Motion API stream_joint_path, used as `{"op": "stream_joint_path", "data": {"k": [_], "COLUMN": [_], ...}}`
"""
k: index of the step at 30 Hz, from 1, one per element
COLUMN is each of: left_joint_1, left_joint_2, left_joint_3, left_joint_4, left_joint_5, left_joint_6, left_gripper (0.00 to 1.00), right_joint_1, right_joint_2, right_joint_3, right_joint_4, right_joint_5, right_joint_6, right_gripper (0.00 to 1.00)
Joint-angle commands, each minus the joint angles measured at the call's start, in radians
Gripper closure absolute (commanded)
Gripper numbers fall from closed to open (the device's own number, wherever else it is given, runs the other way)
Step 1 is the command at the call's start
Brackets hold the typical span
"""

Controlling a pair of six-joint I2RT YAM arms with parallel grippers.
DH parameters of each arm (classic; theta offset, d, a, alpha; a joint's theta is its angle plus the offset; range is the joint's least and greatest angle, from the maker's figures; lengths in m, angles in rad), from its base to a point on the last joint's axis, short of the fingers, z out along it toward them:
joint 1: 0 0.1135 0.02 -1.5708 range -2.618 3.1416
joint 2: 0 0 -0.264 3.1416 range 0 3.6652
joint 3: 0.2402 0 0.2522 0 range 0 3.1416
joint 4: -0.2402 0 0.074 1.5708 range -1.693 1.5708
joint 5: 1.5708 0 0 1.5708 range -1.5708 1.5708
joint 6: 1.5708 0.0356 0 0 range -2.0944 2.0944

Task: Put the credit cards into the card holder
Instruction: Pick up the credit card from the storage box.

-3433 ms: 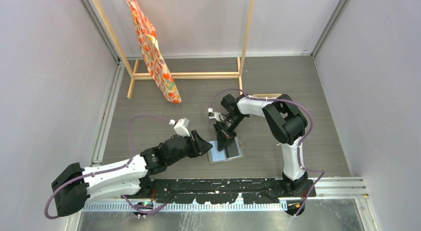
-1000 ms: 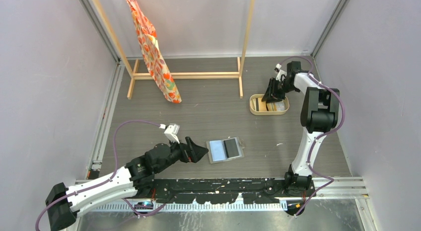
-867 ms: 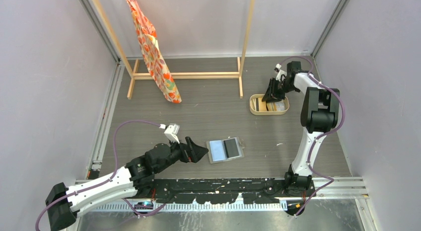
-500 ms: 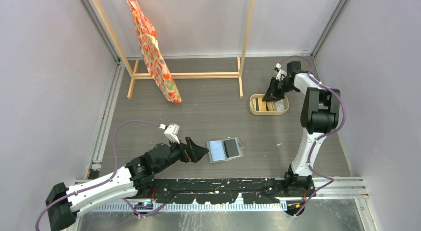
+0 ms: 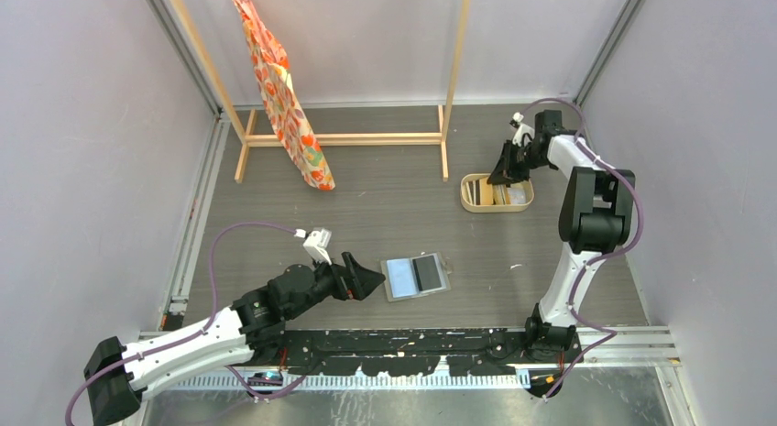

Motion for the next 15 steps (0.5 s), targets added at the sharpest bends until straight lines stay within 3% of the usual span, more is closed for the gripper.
{"op": "stream_joint_path", "data": {"k": [1, 15], "left_joint_1": [0.004, 0.004], "left_joint_2": [-0.010, 0.000], "left_joint_3": [0.005, 0.002], "left_joint_4": [0.039, 0.082], "left_joint_5": [0.011, 0.034], "left_joint_6": [-0.001, -0.018], "left_gripper": [0.04, 0.04], "right_joint_1": [-0.021, -0.076], "right_joint_2": [-0.073, -0.138], "right_joint_3": [-0.016, -0.042], "right_joint_4": [0.012, 0.024], "right_joint_5": [-0.022, -0.152], "right_joint_6": [-0.021, -0.052], "right_gripper": [0.99, 0.99]}}
